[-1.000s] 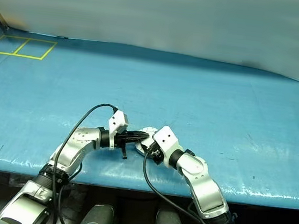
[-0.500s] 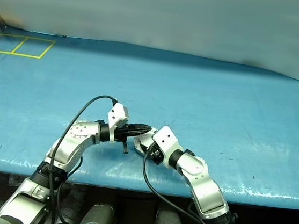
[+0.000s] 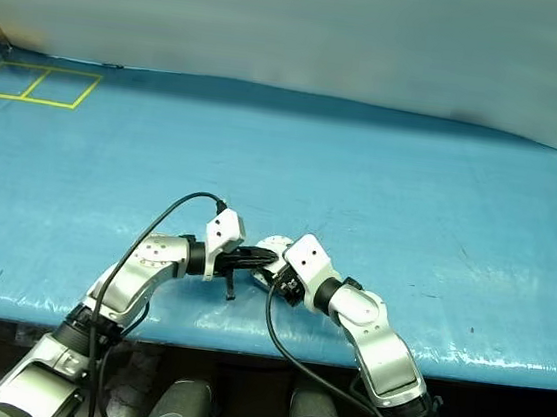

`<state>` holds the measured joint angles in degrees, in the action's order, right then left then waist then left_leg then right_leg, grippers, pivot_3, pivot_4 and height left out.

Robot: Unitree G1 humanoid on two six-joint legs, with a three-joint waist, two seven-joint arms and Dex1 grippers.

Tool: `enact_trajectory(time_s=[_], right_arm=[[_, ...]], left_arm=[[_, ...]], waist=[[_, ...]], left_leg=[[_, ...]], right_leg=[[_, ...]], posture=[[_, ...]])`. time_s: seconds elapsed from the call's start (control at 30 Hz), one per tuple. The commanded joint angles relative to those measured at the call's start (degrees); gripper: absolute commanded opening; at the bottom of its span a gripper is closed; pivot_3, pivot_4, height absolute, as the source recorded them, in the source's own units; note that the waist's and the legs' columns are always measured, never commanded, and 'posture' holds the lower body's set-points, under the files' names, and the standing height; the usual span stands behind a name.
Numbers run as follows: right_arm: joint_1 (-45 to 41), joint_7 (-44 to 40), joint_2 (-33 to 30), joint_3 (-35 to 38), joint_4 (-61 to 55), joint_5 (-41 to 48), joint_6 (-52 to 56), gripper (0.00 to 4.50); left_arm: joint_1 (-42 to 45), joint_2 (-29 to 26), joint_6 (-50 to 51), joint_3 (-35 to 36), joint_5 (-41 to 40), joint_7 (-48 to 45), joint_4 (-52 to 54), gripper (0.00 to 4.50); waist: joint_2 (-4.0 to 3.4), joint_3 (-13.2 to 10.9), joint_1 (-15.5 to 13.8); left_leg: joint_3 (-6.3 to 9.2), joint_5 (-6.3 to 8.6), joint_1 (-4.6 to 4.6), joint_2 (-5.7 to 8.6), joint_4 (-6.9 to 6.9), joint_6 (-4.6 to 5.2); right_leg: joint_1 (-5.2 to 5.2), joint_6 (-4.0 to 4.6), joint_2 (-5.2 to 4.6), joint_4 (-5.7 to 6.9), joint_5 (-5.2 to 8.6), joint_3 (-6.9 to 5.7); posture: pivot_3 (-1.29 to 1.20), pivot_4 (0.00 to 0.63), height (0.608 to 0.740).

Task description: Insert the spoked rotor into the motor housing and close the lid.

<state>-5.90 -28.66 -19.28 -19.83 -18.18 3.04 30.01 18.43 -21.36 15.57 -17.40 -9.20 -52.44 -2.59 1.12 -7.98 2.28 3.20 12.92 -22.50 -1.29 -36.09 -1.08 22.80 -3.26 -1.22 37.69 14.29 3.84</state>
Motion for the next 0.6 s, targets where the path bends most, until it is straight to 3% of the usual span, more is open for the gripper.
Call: enact_trajectory(time_s=[0.03,0.13,0.27,0.6], right_arm=[[1.2,0.3,-0.5,-0.6,2.4,-1.0,1.5,3.05],[1.4,-0.1,-0.6,-0.5,1.9,-0.6,1.3,3.05],[2.5,-1.5,-0.6,0.9,-0.4,1.4,-0.7,4.41],[2.1,-0.4,-0.4,2.6,-2.5,1.4,-3.5,4.46]], left_arm=[[0.2,0.0,-0.5,-1.1,2.1,0.9,-1.9,0.09],[0.3,-0.2,-1.1,-1.2,2.9,1.3,-3.0,0.09],[0.4,-0.2,-1.1,-0.6,3.0,1.8,-4.0,0.0],[-1.0,-0.8,-0.4,-0.1,2.5,1.9,-2.5,0.0]], waist=[[0.0,0.0,0.0],[0.01,0.0,-0.1],[0.0,0.0,-0.2],[0.0,0.0,-0.2]], left_leg=[[0.0,0.0,0.0,0.0,0.0,0.0],[0.0,0.0,0.0,0.0,0.0,0.0],[0.0,0.0,0.01,0.01,0.0,0.0],[0.01,0.0,-0.02,0.02,0.05,0.0]], right_leg=[[0.0,0.0,0.0,0.0,0.0,0.0],[-0.02,0.0,-0.01,-0.01,0.0,-0.01],[-0.03,0.0,-0.01,-0.02,0.0,-0.01],[-0.01,-0.01,-0.03,-0.07,0.01,-0.02]], posture=[[0.0,0.15,0.74],[0.0,0.15,0.74],[0.0,0.15,0.74],[0.0,0.15,0.74]])
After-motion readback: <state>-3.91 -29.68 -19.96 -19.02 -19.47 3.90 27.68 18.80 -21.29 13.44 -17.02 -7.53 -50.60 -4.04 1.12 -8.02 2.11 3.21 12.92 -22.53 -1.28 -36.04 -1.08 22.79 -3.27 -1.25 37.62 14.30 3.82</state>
